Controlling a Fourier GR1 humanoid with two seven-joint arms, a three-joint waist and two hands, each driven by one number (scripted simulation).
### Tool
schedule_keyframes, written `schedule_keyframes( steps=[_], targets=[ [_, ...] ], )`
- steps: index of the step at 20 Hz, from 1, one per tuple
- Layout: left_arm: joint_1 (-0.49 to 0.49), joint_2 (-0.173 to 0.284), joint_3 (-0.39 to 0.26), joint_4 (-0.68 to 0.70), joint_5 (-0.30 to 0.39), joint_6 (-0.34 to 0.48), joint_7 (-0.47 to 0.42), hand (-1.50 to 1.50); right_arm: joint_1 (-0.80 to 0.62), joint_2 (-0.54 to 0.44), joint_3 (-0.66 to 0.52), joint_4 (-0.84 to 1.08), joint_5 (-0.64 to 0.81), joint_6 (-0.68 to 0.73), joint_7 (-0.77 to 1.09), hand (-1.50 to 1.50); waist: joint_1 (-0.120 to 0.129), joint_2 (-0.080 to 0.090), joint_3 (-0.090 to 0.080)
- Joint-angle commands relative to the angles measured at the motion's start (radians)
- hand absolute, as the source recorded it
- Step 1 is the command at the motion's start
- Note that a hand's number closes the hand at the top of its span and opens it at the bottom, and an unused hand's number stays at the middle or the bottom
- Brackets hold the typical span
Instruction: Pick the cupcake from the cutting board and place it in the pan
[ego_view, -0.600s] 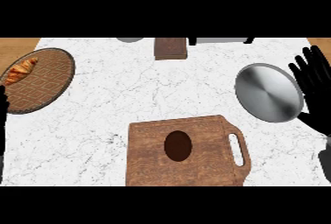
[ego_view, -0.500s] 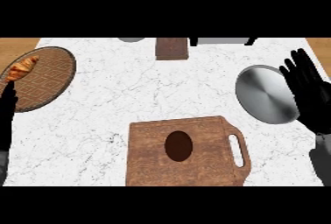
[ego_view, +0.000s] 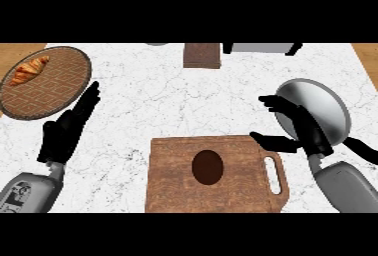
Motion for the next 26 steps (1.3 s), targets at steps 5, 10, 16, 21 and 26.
schedule_keyframes(
  steps=[5,10,16,21,26],
  targets=[
    [-0.03,-0.052,-0.013,-0.047,0.031,-0.052,0.097,0.0,0.005,0.166,0.183,0.127,0.228,-0.073,0.06,-1.5,-0.031,-0.015,0.006],
    [0.035,-0.027,-0.006,-0.056,0.028,-0.071,0.048,0.0,-0.118,0.1,0.303,0.082,0.349,0.096,0.346,-1.5,-0.026,-0.02,0.003],
    [0.076,-0.036,-0.031,-0.115,0.008,-0.071,0.044,0.0,-0.343,0.159,0.312,0.162,0.251,0.445,0.58,-1.5,0.004,-0.016,0.004],
    [0.028,-0.061,-0.045,-0.131,-0.006,-0.055,0.107,0.0,-0.47,0.245,0.282,0.239,0.091,0.72,0.768,-1.5,-0.002,-0.016,0.005],
    [0.033,-0.056,-0.001,-0.074,0.006,-0.091,0.053,0.0,-0.502,0.413,0.294,0.318,0.057,0.736,0.896,-1.5,-0.022,-0.015,0.005]
  ],
)
